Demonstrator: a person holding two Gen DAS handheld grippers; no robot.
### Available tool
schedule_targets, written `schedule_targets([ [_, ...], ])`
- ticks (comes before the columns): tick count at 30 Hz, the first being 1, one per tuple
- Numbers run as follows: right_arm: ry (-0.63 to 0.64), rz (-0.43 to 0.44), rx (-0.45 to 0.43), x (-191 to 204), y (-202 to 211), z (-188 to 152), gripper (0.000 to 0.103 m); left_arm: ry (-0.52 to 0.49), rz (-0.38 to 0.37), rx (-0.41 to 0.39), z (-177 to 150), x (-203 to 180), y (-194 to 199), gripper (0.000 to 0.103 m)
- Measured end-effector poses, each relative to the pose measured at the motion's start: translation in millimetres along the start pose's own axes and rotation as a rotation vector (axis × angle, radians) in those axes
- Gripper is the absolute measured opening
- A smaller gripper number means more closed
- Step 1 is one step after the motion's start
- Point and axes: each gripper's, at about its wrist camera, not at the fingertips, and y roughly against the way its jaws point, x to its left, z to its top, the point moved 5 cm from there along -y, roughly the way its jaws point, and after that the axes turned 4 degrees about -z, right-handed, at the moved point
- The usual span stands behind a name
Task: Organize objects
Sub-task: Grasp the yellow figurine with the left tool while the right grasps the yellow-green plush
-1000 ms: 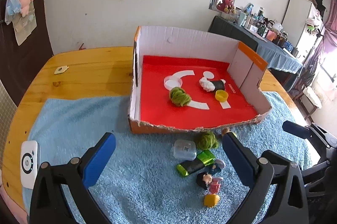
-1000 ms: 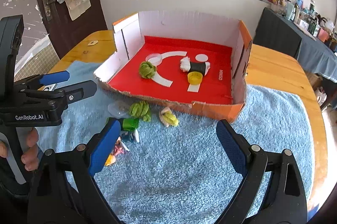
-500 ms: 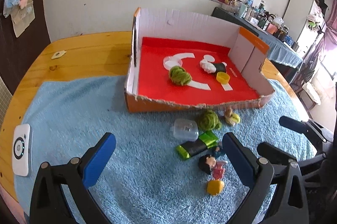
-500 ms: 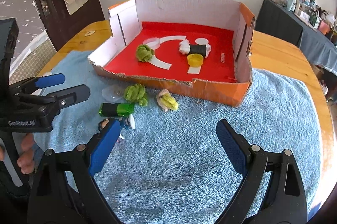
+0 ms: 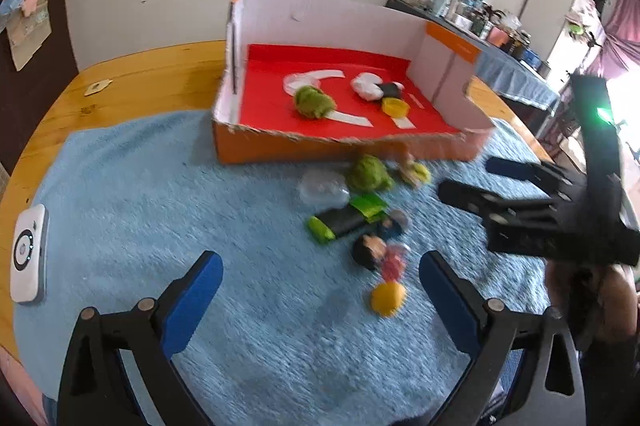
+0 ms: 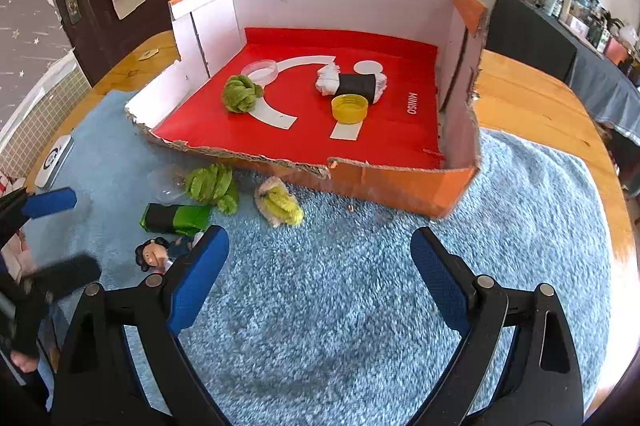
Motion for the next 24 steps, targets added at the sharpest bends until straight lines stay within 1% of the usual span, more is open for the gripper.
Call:
schedule_targets([
  [1,0.009,0.003,0.003,1.2,-2.2,0.6,0.093,-0.009,-0.006,0.002,-2.3,-3.9,0.5,0.100],
  [4,0.038,0.011,0.008,5.8,-8.6,2.1,0.092,-0.041,-0.015,0.008,-9.2,-16.6,0.5,0.095],
  [6,0.047,0.016,0.011,7.8,-11.8,2.7,0.087,-0.051,-0.019,0.013,-12.5,-21.5,-1.1,0.090],
  [8,0.051,0.026,0.017,9.6,-15.7,2.8,0.084,-0.056,-0.010,0.017,-15.3,-24.5,-3.8,0.081],
  [10,0.058,0.030,0.020,11.4,-17.2,2.4,0.080,-0.053,-0.012,0.031,-17.6,-25.7,-8.5,0.076],
  [11,0.062,0.030,0.020,12.2,-17.9,2.6,0.079,-0.050,-0.016,0.037,-19.1,-26.1,-10.8,0.071],
  [12,0.068,0.033,0.019,13.4,-18.7,2.8,0.076,-0.049,-0.016,0.043,-20.4,-26.4,-13.1,0.068],
  [13,0.070,0.036,0.021,14.0,-19.6,3.1,0.075,-0.050,-0.017,0.046,-21.8,-27.1,-14.5,0.063],
  [16,0.075,0.039,0.021,14.5,-22.5,4.4,0.067,-0.056,-0.023,0.055,-25.2,-30.3,-19.1,0.057],
  [17,0.077,0.040,0.021,14.8,-23.7,5.1,0.063,-0.058,-0.028,0.056,-26.0,-31.4,-20.2,0.054],
  [20,0.080,0.048,0.030,16.0,-27.8,6.5,0.061,-0.067,-0.041,0.060,-28.6,-35.8,-23.1,0.053],
  [22,0.088,0.050,0.031,17.8,-29.8,6.2,0.055,-0.072,-0.047,0.062,-30.0,-38.2,-25.6,0.051],
  [23,0.091,0.051,0.031,18.6,-30.9,5.9,0.052,-0.073,-0.047,0.064,-30.2,-38.8,-27.2,0.046],
  [24,0.092,0.050,0.031,18.8,-31.6,5.5,0.049,-0.073,-0.049,0.068,-30.6,-39.5,-28.9,0.043],
])
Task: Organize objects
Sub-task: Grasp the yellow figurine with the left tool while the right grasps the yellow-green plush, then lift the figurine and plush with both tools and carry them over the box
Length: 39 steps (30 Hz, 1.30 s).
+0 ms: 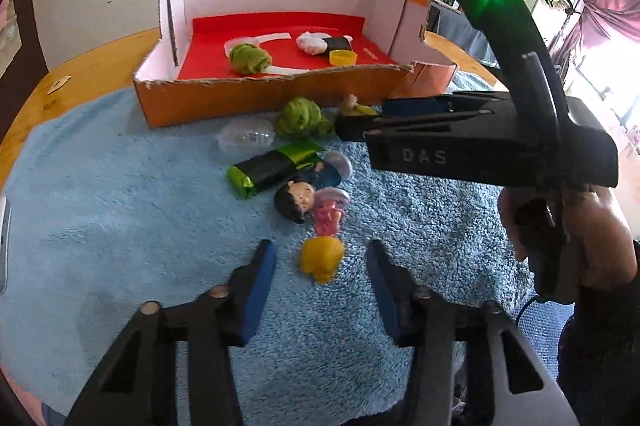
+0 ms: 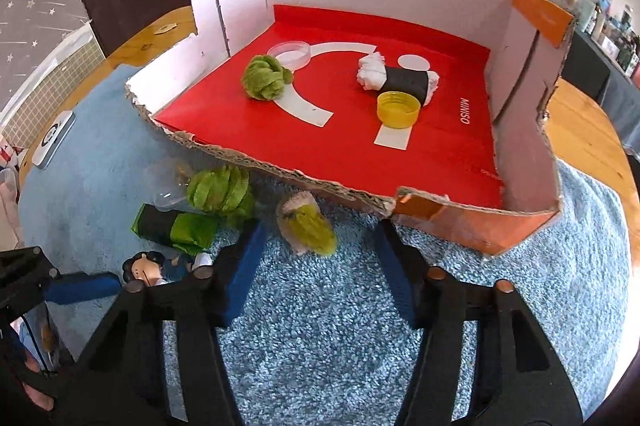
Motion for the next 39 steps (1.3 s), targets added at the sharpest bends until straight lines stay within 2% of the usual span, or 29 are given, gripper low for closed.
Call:
schedule_targets([
  [2,0.001,-0.004,0.000,0.4,-1.2,-0.1,0.043,-0.002,0.004,-0.005,0.5,-0.1,-0.7,0.038],
  [3,0.002,-0.007,-0.003,0.9,-0.2,0.3,0.034,-0.002,0.001,-0.008,0.8,-0.2,-0.6,0.035],
  [4,0.001,-0.005,-0.007,1.1,0.6,0.4,0.030,0.000,-0.006,-0.008,1.1,-0.2,-0.7,0.023],
  [7,-0.004,0.004,-0.008,1.5,2.0,-0.4,0.024,0.003,-0.010,-0.015,0.0,-0.5,0.0,0.022],
  [29,-0.050,0.046,-0.061,12.9,40.6,-15.1,0.024,0.021,-0.042,-0.075,6.4,3.5,25.0,0.022],
  [39,-0.069,0.078,-0.103,18.0,61.2,-15.0,0.024,0.029,-0.047,-0.130,20.3,8.8,43.8,0.022],
])
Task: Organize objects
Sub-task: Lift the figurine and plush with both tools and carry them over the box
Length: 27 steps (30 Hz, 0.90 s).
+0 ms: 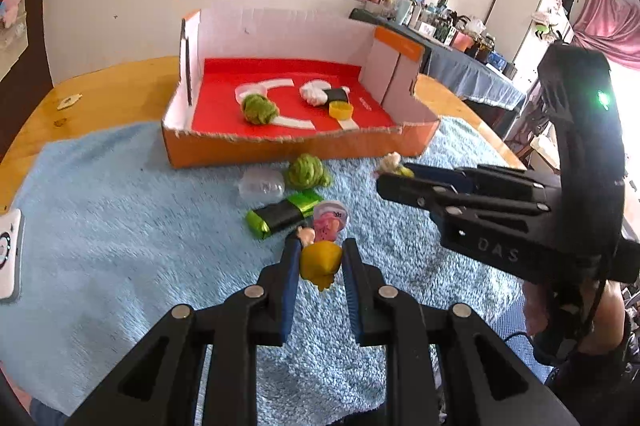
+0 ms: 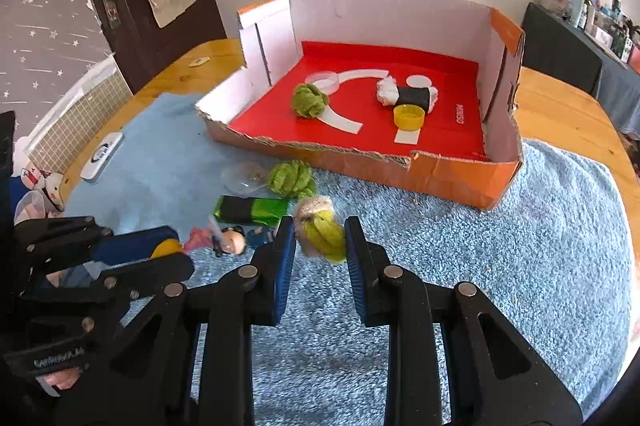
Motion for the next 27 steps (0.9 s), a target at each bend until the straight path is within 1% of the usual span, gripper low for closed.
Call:
schedule_targets([
  [8,0.005,0.015,-0.047,3.3,14.8,15.2,0.024,0.002,0.018,-0.057,24.6,7.5,9.9,0.022],
  [18,0.008,-0.003,-0.078,-1.6,17.6,38.1,0.024,0.002,0.037,-0.106,60.7,18.8,12.0,0.022],
  [27,-0.002,-0.022,-0.080,-14.1,11.7,58.1,0.024,0.004,0.046,-0.113,92.8,27.8,-2.3,0.022],
])
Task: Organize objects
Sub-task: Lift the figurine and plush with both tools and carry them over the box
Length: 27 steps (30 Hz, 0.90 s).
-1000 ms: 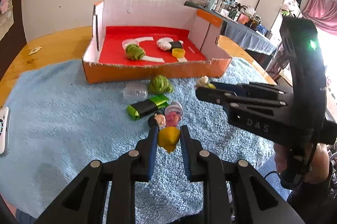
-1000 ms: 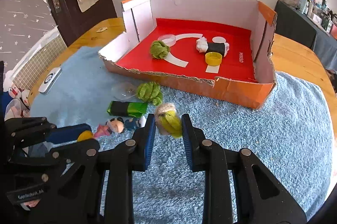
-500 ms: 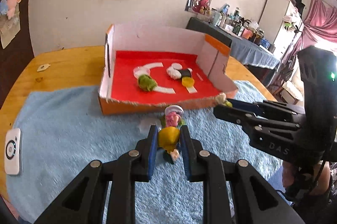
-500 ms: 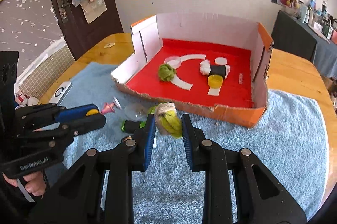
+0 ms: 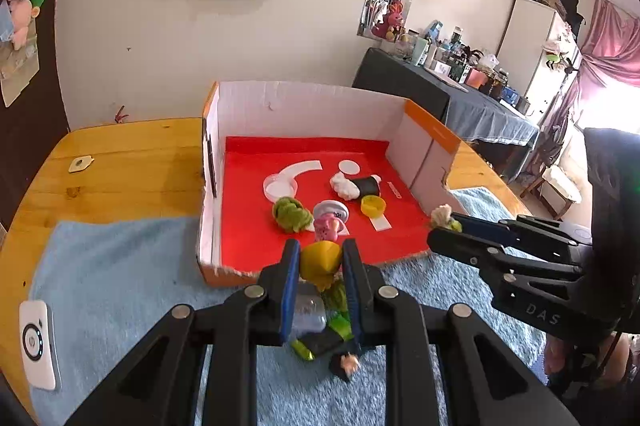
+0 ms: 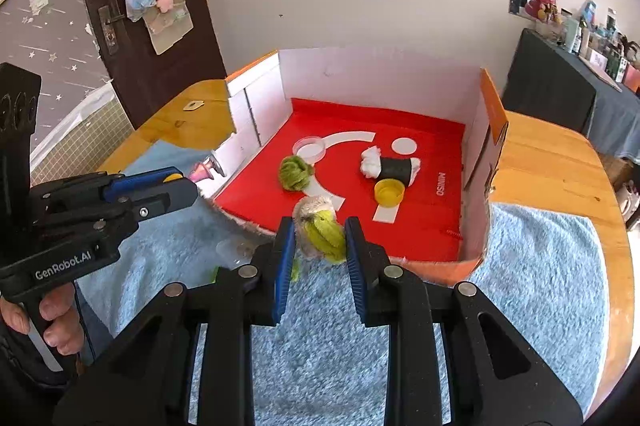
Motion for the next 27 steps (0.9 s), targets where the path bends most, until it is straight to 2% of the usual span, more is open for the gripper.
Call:
schedule_targets([
  [11,-0.008,-0.029,0.048,-16.3,-25.4,18.0,0.024,0.028,0.002,0.050,14.6,16.6,-30.3,0.022],
  [27,0.005,-0.068,0.213,-31.9,-75.2,11.3,0.024,0.021,-0.011,0.233,0.3,29.6,-79.8,0.022],
])
